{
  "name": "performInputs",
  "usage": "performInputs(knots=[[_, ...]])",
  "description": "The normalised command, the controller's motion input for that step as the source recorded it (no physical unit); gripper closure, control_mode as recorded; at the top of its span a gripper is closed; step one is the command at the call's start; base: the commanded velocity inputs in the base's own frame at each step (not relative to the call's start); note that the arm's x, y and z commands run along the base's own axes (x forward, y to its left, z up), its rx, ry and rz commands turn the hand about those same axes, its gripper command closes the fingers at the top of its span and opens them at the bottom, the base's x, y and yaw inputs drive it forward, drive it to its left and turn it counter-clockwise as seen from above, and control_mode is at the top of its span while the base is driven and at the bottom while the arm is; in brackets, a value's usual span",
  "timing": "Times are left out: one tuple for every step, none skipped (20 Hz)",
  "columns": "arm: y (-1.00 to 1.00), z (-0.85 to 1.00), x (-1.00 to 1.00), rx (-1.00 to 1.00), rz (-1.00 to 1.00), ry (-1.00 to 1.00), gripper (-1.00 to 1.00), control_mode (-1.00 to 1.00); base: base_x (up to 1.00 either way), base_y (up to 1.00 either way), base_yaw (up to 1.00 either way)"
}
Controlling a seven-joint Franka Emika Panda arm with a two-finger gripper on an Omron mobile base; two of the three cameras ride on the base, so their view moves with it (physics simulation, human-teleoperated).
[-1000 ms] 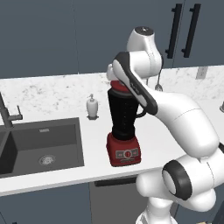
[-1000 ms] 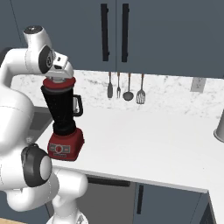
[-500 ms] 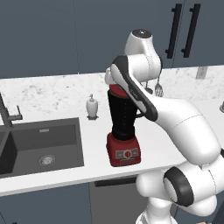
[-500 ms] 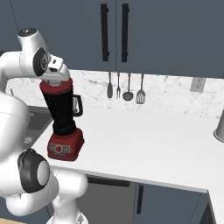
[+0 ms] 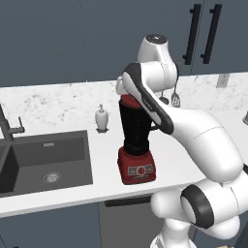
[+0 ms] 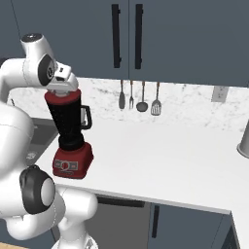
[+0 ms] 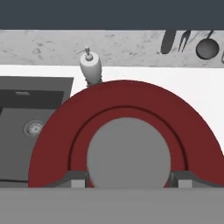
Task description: Close the lid blender by securely placing the lid on top.
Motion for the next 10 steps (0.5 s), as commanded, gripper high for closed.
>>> performInputs(knots=[[0.18,-0.34,0.07,0.00,0.00,0.00,1.00,-1.00,0.00,0.00,0.00],[0.18,-0.43,0.00,0.00,0.00,0.00,1.00,-1.00,0.00,0.00,0.00],[0.14,-0.46,0.00,0.00,0.00,0.00,1.00,-1.00,0.00,0.00,0.00],[0.13,-0.51,0.00,0.00,0.00,0.00,1.00,-1.00,0.00,0.00,0.00],[0.14,-0.67,0.00,0.00,0.00,0.00,1.00,-1.00,0.00,0.00,0.00],[0.21,-0.71,-0.02,0.00,0.00,0.00,1.00,-1.00,0.00,0.00,0.00],[0.24,-0.79,-0.09,0.00,0.00,0.00,1.00,-1.00,0.00,0.00,0.00],[0.18,-0.86,-0.25,0.00,0.00,-0.01,1.00,-1.00,0.00,0.00,0.00],[0.24,-0.89,-0.19,0.00,0.00,0.00,-1.00,-1.00,0.00,0.00,0.00],[0.19,-0.62,-0.16,0.00,0.00,0.00,-1.00,-1.00,0.00,0.00,0.00]])
